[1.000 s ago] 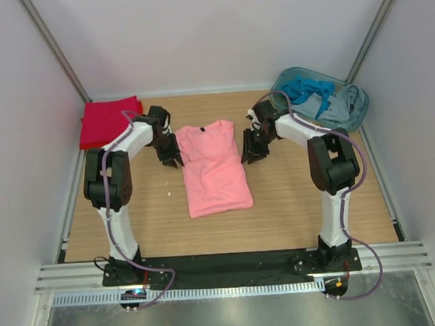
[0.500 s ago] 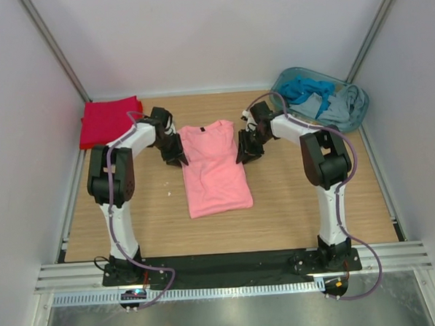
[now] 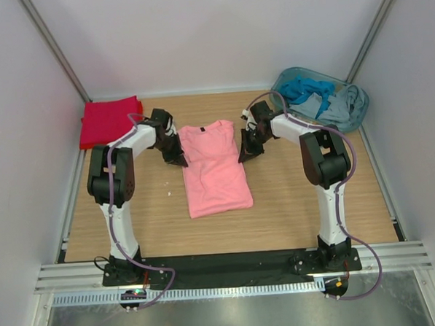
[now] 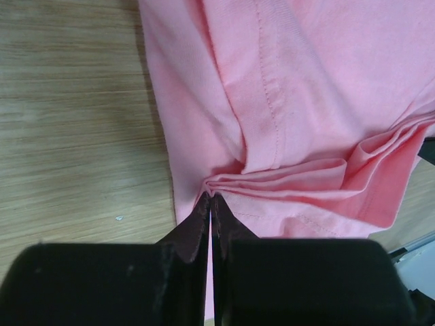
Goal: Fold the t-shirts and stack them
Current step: Fold the tshirt
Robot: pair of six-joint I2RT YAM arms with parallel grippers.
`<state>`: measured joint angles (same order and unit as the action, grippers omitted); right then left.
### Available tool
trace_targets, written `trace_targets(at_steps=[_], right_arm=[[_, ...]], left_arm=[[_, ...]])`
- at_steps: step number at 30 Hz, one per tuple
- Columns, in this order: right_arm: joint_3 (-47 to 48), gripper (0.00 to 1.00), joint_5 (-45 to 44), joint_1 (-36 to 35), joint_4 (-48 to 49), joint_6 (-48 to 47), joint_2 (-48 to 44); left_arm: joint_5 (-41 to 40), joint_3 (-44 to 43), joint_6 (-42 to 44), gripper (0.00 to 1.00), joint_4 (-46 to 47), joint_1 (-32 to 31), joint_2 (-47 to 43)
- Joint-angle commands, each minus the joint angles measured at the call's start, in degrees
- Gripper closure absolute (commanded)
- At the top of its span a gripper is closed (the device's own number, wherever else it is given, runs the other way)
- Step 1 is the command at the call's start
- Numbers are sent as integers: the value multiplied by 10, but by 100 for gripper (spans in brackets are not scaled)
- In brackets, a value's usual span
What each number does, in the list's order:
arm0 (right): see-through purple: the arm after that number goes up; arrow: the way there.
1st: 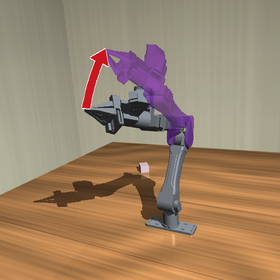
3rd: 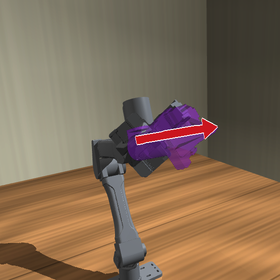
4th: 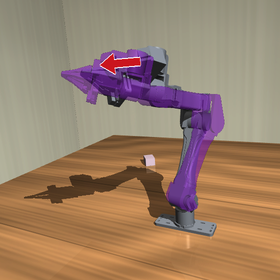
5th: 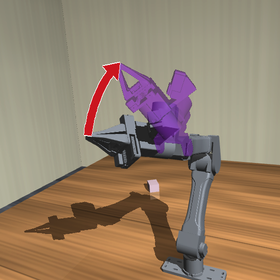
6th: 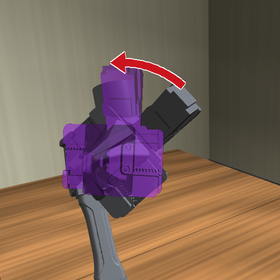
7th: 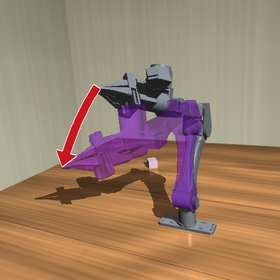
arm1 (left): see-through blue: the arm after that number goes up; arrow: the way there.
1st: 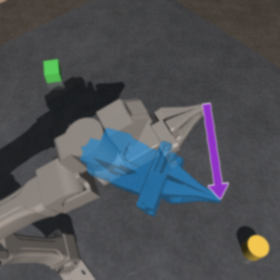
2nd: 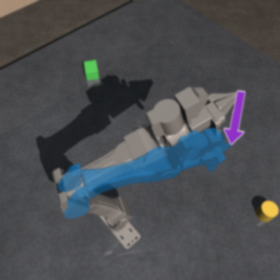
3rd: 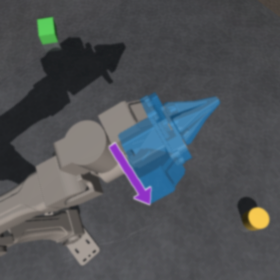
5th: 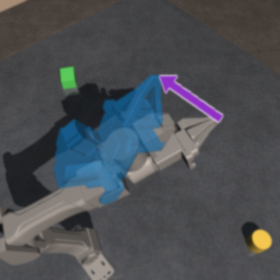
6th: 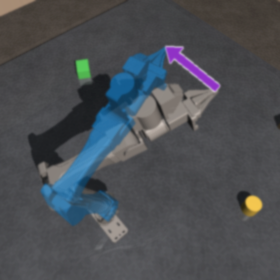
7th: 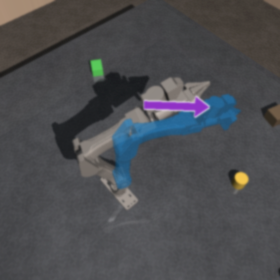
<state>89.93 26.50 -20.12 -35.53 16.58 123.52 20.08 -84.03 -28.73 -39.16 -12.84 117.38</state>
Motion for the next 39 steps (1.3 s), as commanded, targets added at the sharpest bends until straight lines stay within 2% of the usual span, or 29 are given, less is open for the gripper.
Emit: trace_targets(at_steps=[1, 14, 28, 29, 30, 31, 32, 33, 34, 37, 39], right_arm=[[26, 99, -7, 2, 10, -6, -1], [16, 99, -37, 5, 20, -4, -21], [-4, 99, -50, 10, 48, 8, -37], [-2, 99, -46, 11, 50, 13, -36], [-1, 99, -44, 10, 51, 15, -34], [4, 98, -38, 10, 50, 18, -32], [6, 93, -31, 10, 45, 21, -30], [9, 87, -30, 11, 41, 25, -29], [15, 76, -30, 10, 36, 28, -29], [13, 63, -37, 11, 13, 33, -45], [7, 60, -43, 10, -14, 32, -62]], left_arm=[[1, 14, -20, 100, 13, 2, -34], [-86, 32, -52, 100, 7, 11, -80], [-105, -36, -47, 100, -29, 13, -30], [-101, -39, -47, 98, -32, 13, -28], [-99, -41, -47, 91, -36, 13, -28], [-99, -43, -48, 88, -38, 13, -29], [-100, -46, -50, 86, -43, 13, -32], [-108, -46, -52, 78, -52, 14, -36], [-113, -46, -52, 73, -58, 15, -38], [-124, -35, -54, 71, -86, 15, -61], [-109, 1, -64, 71, -88, 15, -96]])
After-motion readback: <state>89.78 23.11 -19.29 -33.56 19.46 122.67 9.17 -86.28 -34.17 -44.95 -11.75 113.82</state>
